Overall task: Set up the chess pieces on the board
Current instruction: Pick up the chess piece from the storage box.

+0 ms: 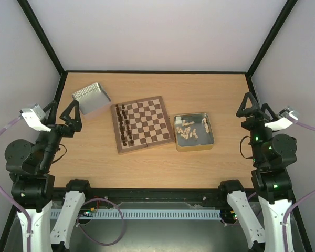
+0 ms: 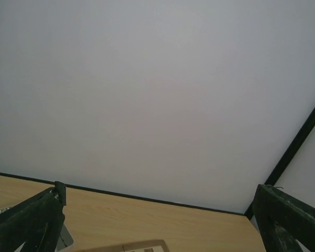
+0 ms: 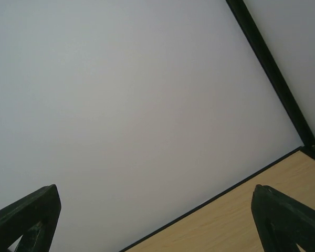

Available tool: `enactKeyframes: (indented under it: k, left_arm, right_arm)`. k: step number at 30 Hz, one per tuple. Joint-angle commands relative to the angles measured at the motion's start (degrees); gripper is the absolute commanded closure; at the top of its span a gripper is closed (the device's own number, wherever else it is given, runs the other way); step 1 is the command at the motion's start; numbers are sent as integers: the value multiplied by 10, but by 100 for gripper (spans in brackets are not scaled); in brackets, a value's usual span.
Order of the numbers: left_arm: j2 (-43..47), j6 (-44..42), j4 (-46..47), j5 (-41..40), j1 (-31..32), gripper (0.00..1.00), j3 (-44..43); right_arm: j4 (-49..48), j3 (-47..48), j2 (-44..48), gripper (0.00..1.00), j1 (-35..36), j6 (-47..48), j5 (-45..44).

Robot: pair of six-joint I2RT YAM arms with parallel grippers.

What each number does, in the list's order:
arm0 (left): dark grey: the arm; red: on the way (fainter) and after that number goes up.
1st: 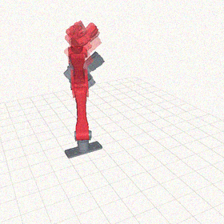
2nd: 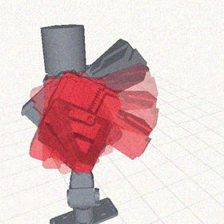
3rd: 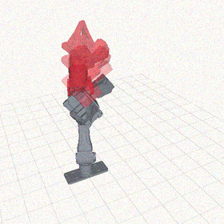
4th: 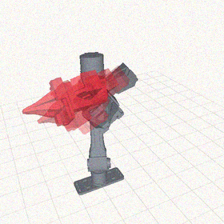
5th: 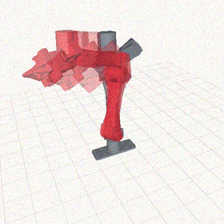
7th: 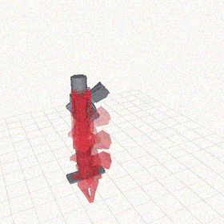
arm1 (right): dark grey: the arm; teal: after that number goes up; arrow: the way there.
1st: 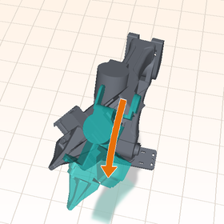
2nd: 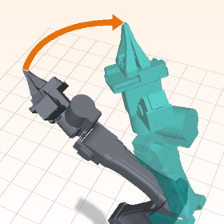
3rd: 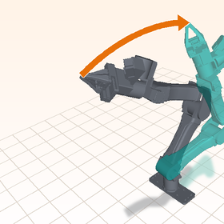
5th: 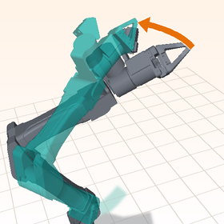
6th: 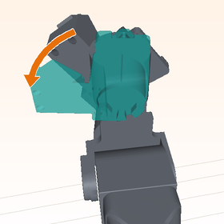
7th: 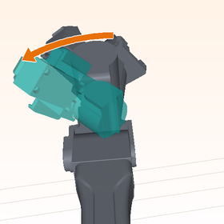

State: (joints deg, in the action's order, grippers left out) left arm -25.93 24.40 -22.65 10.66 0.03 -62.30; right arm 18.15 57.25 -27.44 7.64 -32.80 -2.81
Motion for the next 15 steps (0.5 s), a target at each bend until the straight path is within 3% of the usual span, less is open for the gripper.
enactKeyframes:
  k: [1,8,15]
  left_arm:
    - [-3,8,-3,52,-8,1,9]
    - [-7,8,14,101,-10,0,45]
    - [-2,-11,66,143,-11,0,108]
  right_arm:
    - [29,1,13,2,-9,-36,56]
    - [72,10,-22,2,-13,-12,165]
    - [91,-15,-88,1,-14,12,197]
